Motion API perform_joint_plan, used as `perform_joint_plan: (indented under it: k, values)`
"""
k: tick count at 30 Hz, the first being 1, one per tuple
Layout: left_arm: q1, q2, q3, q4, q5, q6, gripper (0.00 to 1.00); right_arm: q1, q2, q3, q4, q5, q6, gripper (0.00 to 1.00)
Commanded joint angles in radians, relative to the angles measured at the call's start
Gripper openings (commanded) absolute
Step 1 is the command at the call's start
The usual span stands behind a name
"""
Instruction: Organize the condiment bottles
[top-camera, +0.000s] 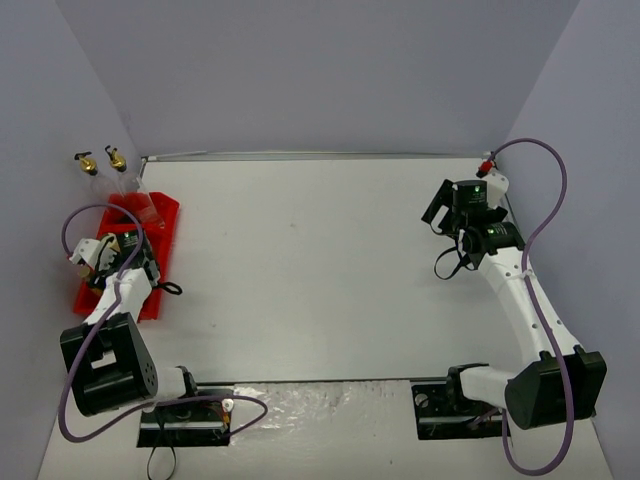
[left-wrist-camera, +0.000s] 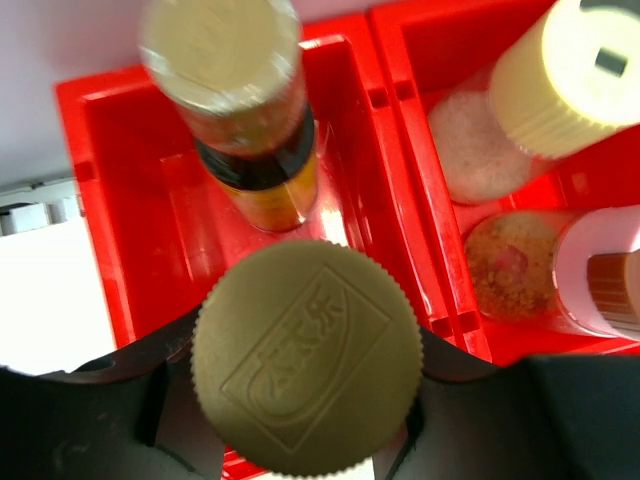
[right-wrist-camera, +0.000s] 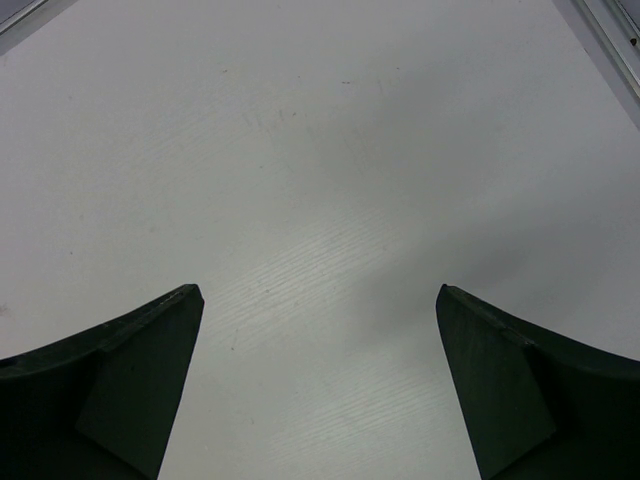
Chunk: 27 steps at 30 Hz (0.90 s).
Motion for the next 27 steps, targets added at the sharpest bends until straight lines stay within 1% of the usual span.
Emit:
perform_joint_plan:
  k: [1, 7, 8, 10, 12, 13, 14, 16, 17, 19, 21, 27]
  values:
    - [0.009, 0.009, 0.022, 0.09, -0.004, 0.003, 0.0, 0.005, -0.015, -0.006, 0.056, 0.005, -0.003, 1.0]
    - [0.009, 0.044, 0.035, 0.068, 0.009, -0.006, 0.0, 0.005, -0.021, -0.018, 0.064, 0.003, -0.003, 1.0]
    - [0.009, 0.046, 0.041, 0.061, 0.011, -0.006, 0.06, 0.005, -0.021, -0.018, 0.064, 0.002, -0.003, 1.0]
    - [0.009, 0.049, 0.055, 0.045, 0.015, -0.006, 0.23, 0.005, -0.022, -0.018, 0.063, 0.001, -0.004, 1.0]
    - [0.009, 0.05, 0.064, 0.035, 0.016, -0.007, 0.46, 0.005, -0.023, -0.018, 0.063, 0.002, -0.003, 1.0]
    - [0.009, 0.048, 0.066, 0.032, 0.017, -0.006, 0.52, 0.005, -0.022, -0.018, 0.064, -0.001, -0.003, 1.0]
    - [0.009, 0.047, 0.066, 0.027, 0.017, -0.005, 0.54, 0.005, -0.021, -0.018, 0.066, -0.002, -0.003, 1.0]
    - [0.009, 0.036, 0.069, 0.019, 0.01, -0.008, 0.67, 0.005, -0.02, -0.017, 0.067, -0.002, -0.003, 1.0]
    - [0.009, 0.031, 0.072, 0.015, 0.008, -0.005, 0.71, 0.006, -0.021, -0.017, 0.067, -0.003, -0.003, 1.0]
    - [0.009, 0.024, 0.083, -0.009, 0.001, -0.007, 0.76, 0.005, -0.021, -0.018, 0.068, -0.003, -0.003, 1.0]
    - [0.009, 0.023, 0.105, -0.027, -0.002, -0.006, 0.78, 0.005, -0.021, -0.018, 0.069, -0.006, -0.001, 1.0]
    - [0.005, -0.018, 0.15, -0.111, -0.007, -0.019, 0.79, 0.006, -0.021, -0.016, 0.071, -0.011, 0.005, 1.0]
